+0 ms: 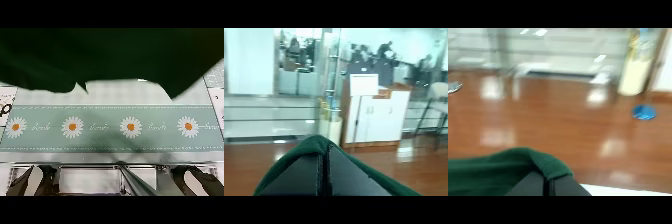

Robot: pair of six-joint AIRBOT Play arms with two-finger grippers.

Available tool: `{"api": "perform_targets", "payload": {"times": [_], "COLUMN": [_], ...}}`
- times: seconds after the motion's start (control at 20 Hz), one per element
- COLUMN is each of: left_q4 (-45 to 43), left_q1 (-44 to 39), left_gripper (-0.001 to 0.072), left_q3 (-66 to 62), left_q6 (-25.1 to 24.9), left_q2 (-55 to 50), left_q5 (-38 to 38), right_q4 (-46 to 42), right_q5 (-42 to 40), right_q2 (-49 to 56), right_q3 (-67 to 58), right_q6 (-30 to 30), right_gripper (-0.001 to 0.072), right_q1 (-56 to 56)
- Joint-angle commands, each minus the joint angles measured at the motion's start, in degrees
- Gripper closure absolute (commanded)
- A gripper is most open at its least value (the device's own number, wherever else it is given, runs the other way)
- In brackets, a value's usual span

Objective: Fold the shirts.

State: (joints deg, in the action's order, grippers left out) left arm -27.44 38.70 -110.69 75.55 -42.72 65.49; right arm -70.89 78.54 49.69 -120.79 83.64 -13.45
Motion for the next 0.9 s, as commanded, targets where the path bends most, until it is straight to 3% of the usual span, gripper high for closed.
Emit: {"api": "perform_targets", "payload": {"times": [0.0,0.1,0.25,0.4,0.65,0.85], "left_q4": [-13.4,-24.6,-41.5,-50.4,-45.2,-34.4], "left_q1": [-1.7,-7.9,-16.5,-19.0,-19.0,-19.2], "left_gripper": [0.0683,0.0683,0.0684,0.0684,0.0684,0.0684], "left_q3": [-0.2,1.6,5.3,10.1,29.2,45.5], "left_q6": [4.8,6.9,14.6,19.6,19.6,14.1], "left_q2": [8.3,12.8,18.3,19.6,16.9,9.3], "left_q5": [4.0,4.0,5.3,13.2,12.3,1.6], "right_q4": [-8.1,-11.5,-15.6,-18.5,-9.8,0.3], "right_q5": [3.9,5.3,6.5,7.2,5.0,-0.5], "right_q2": [-9.4,-13.7,-18.6,-19.9,-15.7,-5.7], "right_q3": [2.9,7.2,14.4,20.7,31.8,39.5], "right_q6": [1.3,2.1,3.9,4.9,4.0,-0.5], "right_gripper": [0.0687,0.0687,0.0687,0.0687,0.0687,0.0687], "right_q1": [0.1,0.1,0.1,0.1,0.1,0.1]}}
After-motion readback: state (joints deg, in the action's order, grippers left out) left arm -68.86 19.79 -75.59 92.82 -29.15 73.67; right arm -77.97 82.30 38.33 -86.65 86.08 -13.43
